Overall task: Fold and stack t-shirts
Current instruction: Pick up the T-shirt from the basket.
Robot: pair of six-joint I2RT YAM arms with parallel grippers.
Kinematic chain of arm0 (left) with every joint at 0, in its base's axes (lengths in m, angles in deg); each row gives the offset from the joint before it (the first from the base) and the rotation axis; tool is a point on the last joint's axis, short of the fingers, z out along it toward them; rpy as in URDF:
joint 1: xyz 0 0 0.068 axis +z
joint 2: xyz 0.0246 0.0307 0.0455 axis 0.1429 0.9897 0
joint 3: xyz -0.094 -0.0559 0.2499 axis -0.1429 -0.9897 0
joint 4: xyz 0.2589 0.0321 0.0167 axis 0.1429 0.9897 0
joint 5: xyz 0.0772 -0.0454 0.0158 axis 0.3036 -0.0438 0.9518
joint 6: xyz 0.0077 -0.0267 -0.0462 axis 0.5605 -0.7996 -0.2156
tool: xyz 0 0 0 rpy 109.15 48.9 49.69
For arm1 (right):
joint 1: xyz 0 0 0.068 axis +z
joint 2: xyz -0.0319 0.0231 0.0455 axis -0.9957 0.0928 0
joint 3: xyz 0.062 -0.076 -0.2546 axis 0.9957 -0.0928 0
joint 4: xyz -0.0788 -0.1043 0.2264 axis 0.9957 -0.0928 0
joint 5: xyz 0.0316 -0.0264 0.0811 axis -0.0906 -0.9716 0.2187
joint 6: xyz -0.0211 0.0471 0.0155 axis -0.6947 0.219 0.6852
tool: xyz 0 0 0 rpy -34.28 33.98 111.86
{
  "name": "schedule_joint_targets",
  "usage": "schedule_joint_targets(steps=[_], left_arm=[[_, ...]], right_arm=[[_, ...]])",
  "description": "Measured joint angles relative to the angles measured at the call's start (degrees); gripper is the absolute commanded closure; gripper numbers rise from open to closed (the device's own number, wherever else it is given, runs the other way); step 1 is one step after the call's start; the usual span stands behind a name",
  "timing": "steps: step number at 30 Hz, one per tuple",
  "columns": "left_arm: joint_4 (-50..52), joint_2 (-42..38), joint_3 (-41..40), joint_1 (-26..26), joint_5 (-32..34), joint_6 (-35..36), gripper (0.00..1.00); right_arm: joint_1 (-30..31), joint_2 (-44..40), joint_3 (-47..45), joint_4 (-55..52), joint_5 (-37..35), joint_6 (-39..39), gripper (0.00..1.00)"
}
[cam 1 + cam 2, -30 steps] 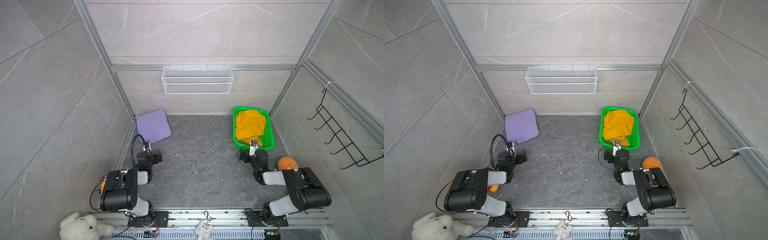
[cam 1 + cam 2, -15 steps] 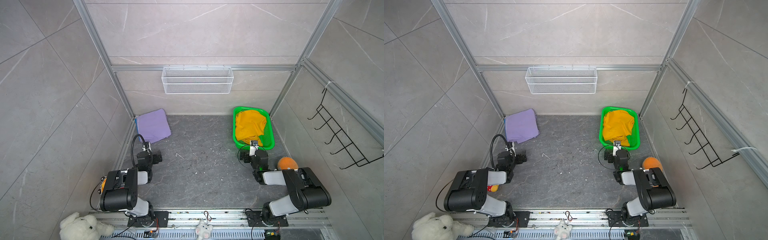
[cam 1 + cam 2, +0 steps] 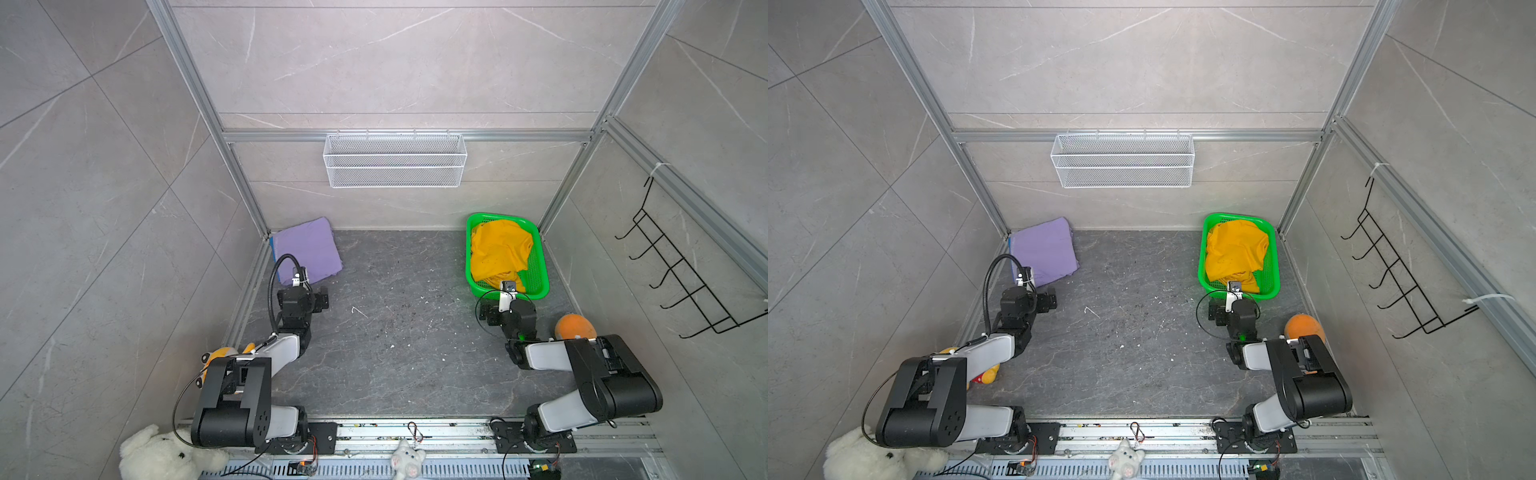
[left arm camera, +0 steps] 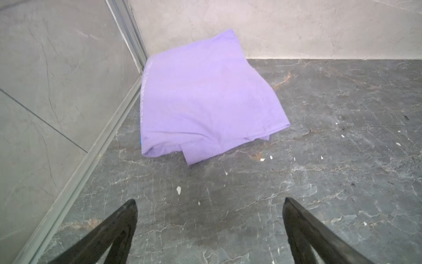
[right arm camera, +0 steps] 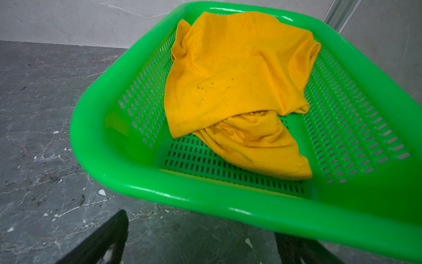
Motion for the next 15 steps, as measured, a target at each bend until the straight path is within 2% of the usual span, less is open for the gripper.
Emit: schedule_joint_targets(steps=[3, 6, 12, 15], left_arm=[[4.42, 0.0, 2.78, -7.19, 6.6, 3.04, 0.0], [11.06, 0.0, 6.25, -12.92, 11.15, 2.89, 0.0], [25.75, 0.04, 15.78, -21.94, 13.77, -5.16, 0.0], [32.68, 0.55, 19.8, -25.92, 13.25, -10.38, 0.0]], right_arm=[[0.0, 0.0, 0.0, 0.0, 0.0, 0.0, 0.01], [0.0, 0.0, 0.0, 0.0, 0.0, 0.0, 0.01], [0.0, -0.35, 1.07, -2.43, 0.22, -0.02, 0.01], [0.0, -4.15, 6.6, -15.8, -0.33, -0.07, 0.01]])
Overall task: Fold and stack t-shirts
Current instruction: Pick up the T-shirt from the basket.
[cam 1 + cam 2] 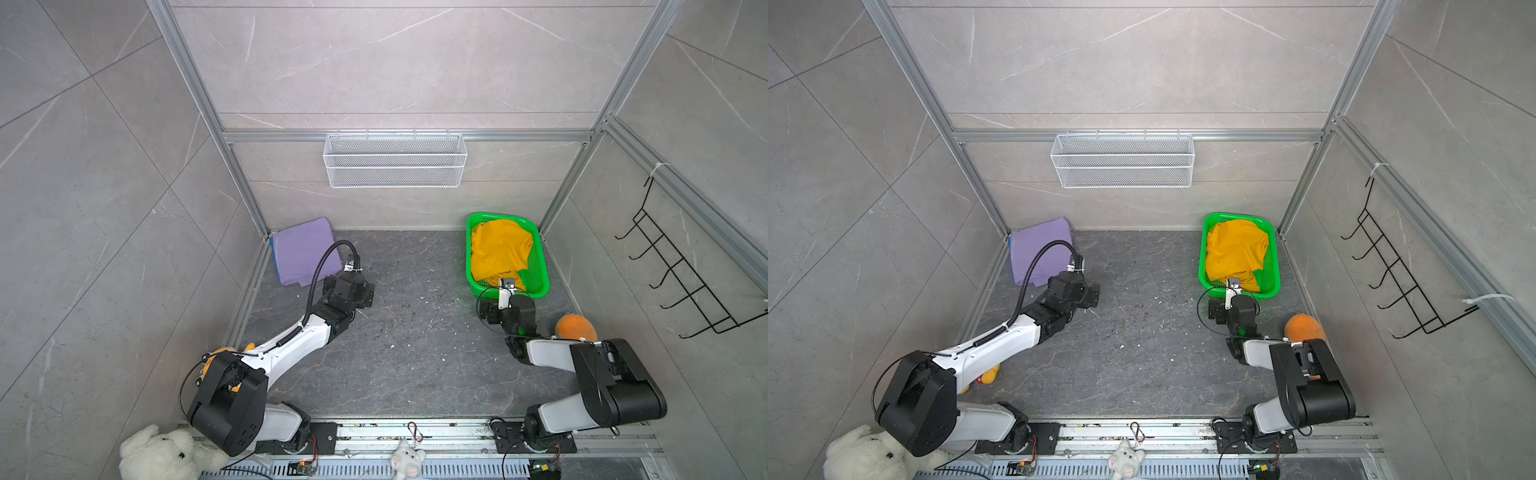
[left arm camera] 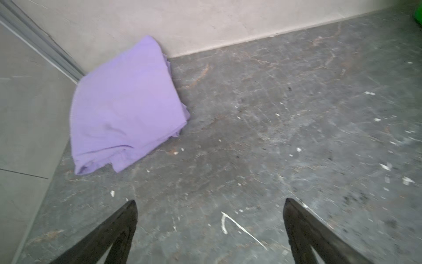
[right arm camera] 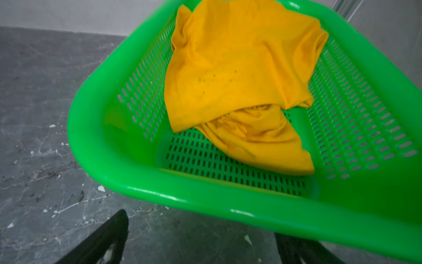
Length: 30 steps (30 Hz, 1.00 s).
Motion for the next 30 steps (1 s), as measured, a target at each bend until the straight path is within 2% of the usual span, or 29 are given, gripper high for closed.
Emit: schedule_joint_targets(steps=[6, 10, 12, 18, 25, 28, 30], left_arm=[[12.2, 2.29, 5.95, -1.05, -5.33, -10.34, 0.0], [16.22, 3.91, 8.59, -0.98, -8.55, -14.84, 0.0], [17.05, 4.46, 9.31, -0.96, -10.05, -16.52, 0.0], [18.86, 4.76, 9.62, -0.98, -13.11, -19.32, 0.0], [19.28, 0.66, 6.4, -0.98, -14.93, -20.46, 0.0], [19.19, -2.62, 3.98, -0.98, -15.3, -21.09, 0.0], [18.82, -4.55, 2.47, -0.98, -15.41, -21.64, 0.0]], right_arm=[[0.0, -4.09, 25.29, -30.99, -1.75, -0.13, 0.01], [0.0, 0.31, 43.47, -46.56, -1.29, 0.98, 0.01], [0.0, 6.38, 52.96, -53.02, -0.63, 1.66, 0.01], [-0.9, 26.84, 70.01, -65.66, 2.75, 3.61, 0.01], [-7.13, 49.48, 93.22, -79.58, 7.89, 6.12, 0.02], [-9.18, 57.29, 104.8, -84.94, 8.09, 6.49, 0.08], [-9.77, 62.47, 113.04, -89.48, 7.65, 6.67, 0.22]])
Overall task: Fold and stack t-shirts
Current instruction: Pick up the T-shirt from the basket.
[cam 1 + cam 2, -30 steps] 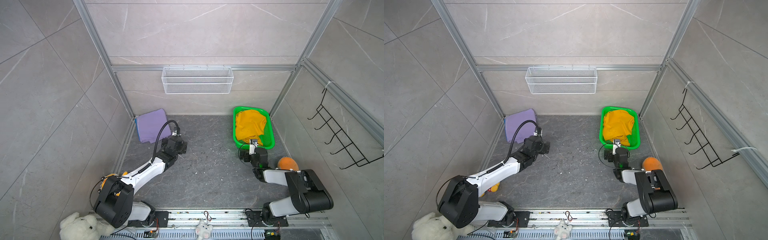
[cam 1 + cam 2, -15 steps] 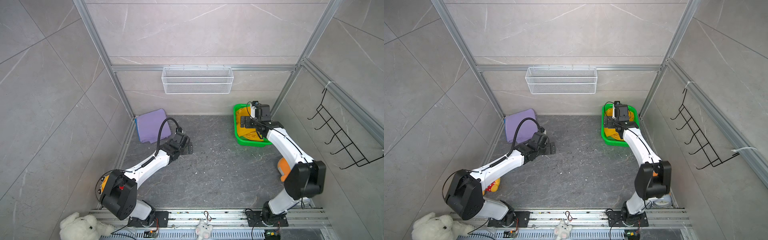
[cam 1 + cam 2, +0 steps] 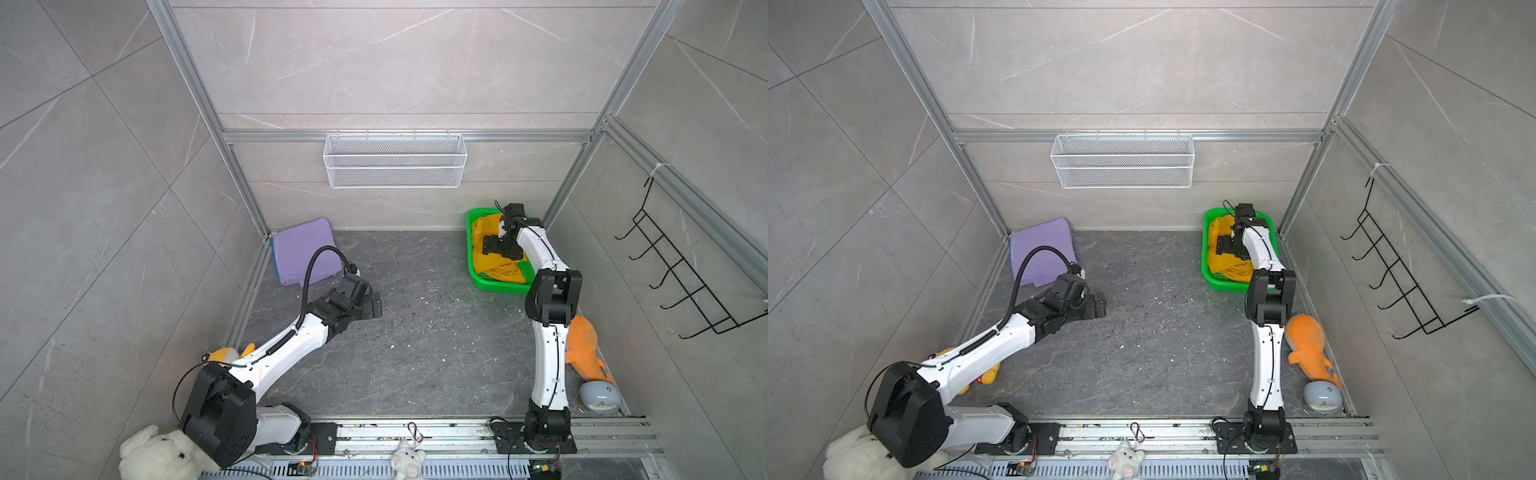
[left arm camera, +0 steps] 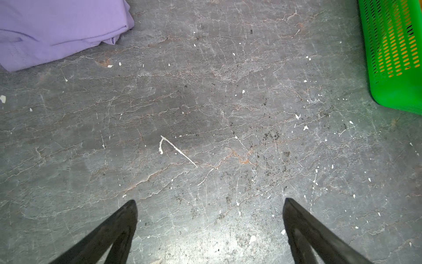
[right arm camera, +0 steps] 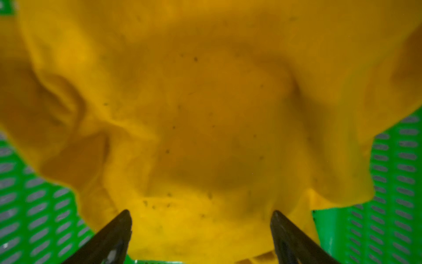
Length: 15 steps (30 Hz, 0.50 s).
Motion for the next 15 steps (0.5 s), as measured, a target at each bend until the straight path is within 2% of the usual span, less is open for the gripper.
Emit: schedule_joint_targets(steps=[2, 3, 4, 5, 8, 11, 13, 15], left_arm=[[-0.09, -1.4, -1.22, 0.0, 0.0, -0.59, 0.0], [-0.24, -1.92, -1.79, 0.0, 0.0, -0.83, 0.0], [-0.35, -2.34, -2.23, 0.0, 0.02, -1.05, 0.0], [-0.39, -2.69, -2.6, 0.0, 0.0, -1.22, 0.0], [-0.42, -3.15, -2.89, 0.0, 0.0, -1.27, 0.0], [-0.44, -3.28, -2.89, 0.0, 0.0, -1.18, 0.0], [-0.42, -3.28, -2.8, 0.0, 0.0, -0.81, 0.0], [-0.28, -3.28, -2.29, 0.0, 0.0, -0.39, 0.0]], right_arm=[[-0.04, 5.27, 8.7, -4.26, -0.57, 0.02, 0.43], [0.02, 7.76, 12.83, -6.23, -0.81, 0.0, 0.58], [0.17, 10.23, 17.14, -8.55, -1.09, 0.26, 0.76], [0.31, 12.37, 21.09, -10.67, -1.53, 0.31, 1.0], [0.59, 15.06, 28.92, -15.85, -3.08, 0.37, 1.0], [0.66, 12.57, 28.5, -17.38, -2.38, 0.52, 1.0], [0.68, 6.78, 19.37, -15.96, -0.92, 0.5, 1.0], [0.98, -1.79, 3.48, -11.04, -0.04, 0.59, 1.0]])
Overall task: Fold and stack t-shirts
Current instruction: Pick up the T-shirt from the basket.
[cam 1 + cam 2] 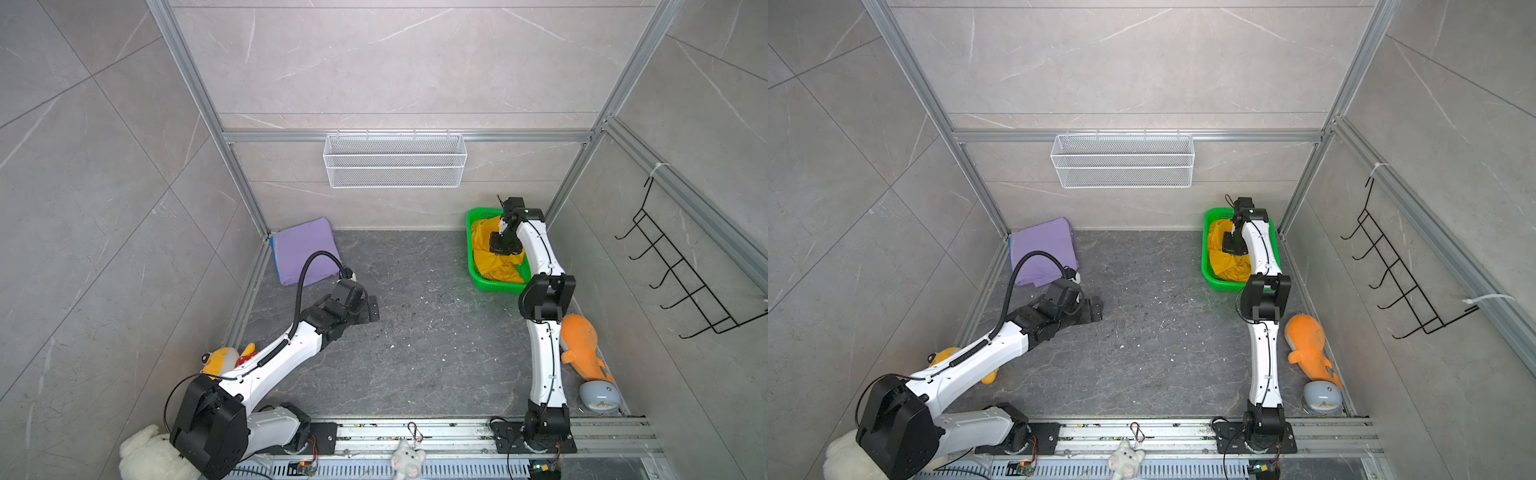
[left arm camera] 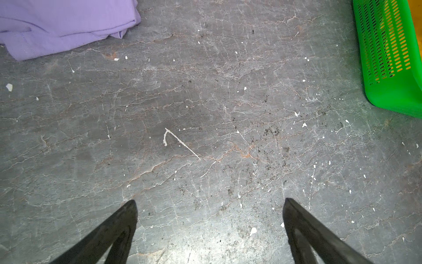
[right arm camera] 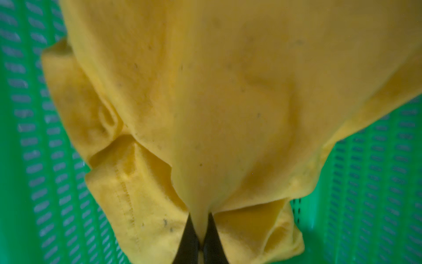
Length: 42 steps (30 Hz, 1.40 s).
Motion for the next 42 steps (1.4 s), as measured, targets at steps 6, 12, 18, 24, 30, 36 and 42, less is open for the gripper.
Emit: schedule_joint_targets(steps=[6, 12, 18, 24, 30, 36, 42], left_arm=[[-0.46, 0.0, 3.37, 0.0, -0.04, 1.33, 0.0], [-1.73, -0.26, 3.32, 0.0, -0.15, 1.64, 0.0], [-2.45, -0.39, 2.45, 0.0, 0.07, 2.08, 0.0], [-2.43, -2.75, -0.04, 0.0, 8.74, 5.07, 0.0], [-3.58, -6.86, -4.5, 1.11, 18.1, 9.05, 0.0], [-3.98, -6.95, -4.61, 5.38, 19.06, 10.36, 0.0], [-4.02, -6.95, -4.59, 6.43, 18.36, 10.54, 0.0]], right_arm=[[2.12, -11.93, -20.59, 9.92, 1.7, 0.33, 1.0], [2.58, -23.26, -44.94, 26.69, 2.03, 0.07, 1.0], [2.58, -25.94, -50.21, 32.89, 2.69, -1.88, 1.0], [4.17, -34.6, -65.57, 46.25, 2.14, -4.04, 1.0], [9.51, -49.57, -75.63, 50.51, -0.48, -4.87, 1.0], [15.12, -62.53, -76.48, 50.18, -3.08, -5.38, 1.0], [23.96, -71.47, -74.86, 46.56, -7.13, -7.61, 1.0]])
